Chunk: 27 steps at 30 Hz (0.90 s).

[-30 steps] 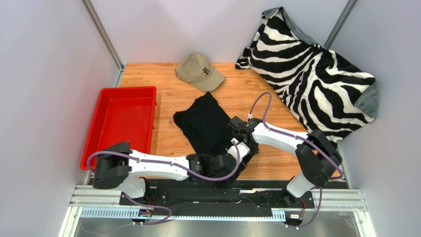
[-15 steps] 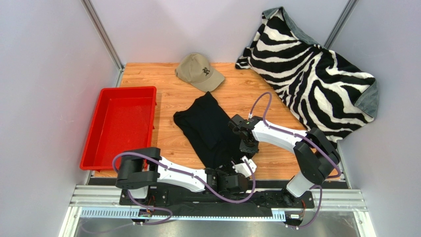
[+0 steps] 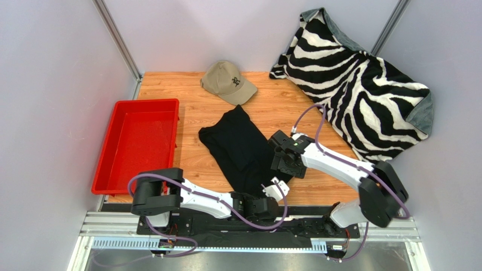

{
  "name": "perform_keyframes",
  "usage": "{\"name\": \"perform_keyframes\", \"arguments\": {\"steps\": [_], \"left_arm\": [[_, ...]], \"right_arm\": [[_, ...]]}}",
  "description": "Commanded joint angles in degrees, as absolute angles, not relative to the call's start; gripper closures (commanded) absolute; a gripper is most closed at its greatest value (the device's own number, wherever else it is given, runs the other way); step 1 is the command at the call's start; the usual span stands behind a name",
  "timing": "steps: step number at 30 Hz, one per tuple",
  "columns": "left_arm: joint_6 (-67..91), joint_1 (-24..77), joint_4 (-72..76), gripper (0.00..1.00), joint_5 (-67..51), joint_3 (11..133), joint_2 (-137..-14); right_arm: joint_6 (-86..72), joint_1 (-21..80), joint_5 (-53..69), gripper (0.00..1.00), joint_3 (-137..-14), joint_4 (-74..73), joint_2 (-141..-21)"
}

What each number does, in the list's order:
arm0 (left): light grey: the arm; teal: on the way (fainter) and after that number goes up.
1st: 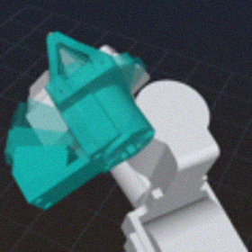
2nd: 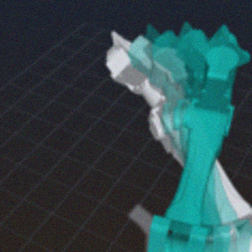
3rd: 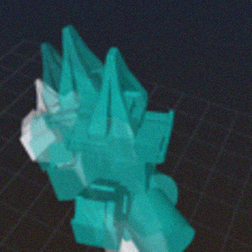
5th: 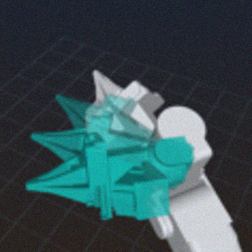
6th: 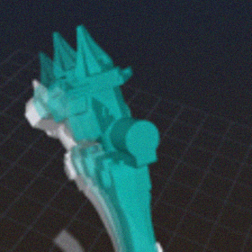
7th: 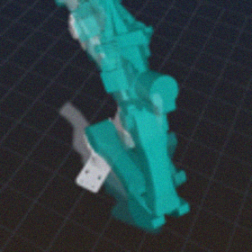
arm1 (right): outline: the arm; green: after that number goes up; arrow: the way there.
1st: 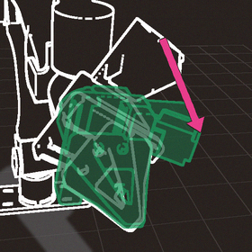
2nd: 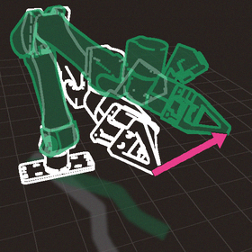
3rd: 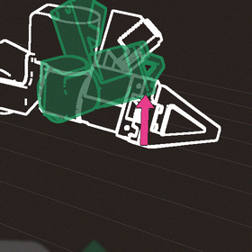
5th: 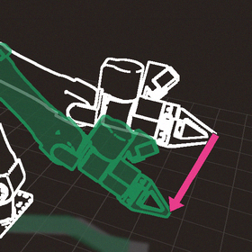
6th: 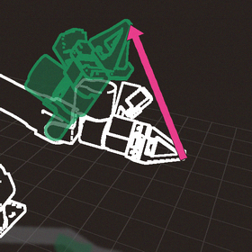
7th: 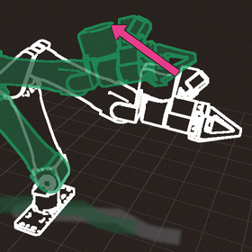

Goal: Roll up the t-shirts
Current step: Roll the T-shirt to the center of the board.

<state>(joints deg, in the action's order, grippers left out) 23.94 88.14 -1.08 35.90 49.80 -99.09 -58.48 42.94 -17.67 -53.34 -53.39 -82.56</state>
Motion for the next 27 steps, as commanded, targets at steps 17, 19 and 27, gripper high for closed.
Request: {"name": "perform_keyframes", "arguments": {"steps": [17, 19, 27], "left_arm": [[43.5, 61.9, 19.3, 0.98, -20.2, 31.6, -88.2], [45.4, 60.0, 21.7, 0.98, -25.4, 31.3, -89.9], [49.6, 54.3, 26.6, 0.98, -34.3, 29.9, -94.1]], "right_arm": [[-74.7, 50.4, -28.0, 0.22, -30.5, -34.0, -51.8], [-75.6, 52.1, -29.3, 0.23, -30.7, -32.9, -53.6], [-77.2, 52.7, -29.1, 0.29, -32.0, -32.8, -61.9]]}}
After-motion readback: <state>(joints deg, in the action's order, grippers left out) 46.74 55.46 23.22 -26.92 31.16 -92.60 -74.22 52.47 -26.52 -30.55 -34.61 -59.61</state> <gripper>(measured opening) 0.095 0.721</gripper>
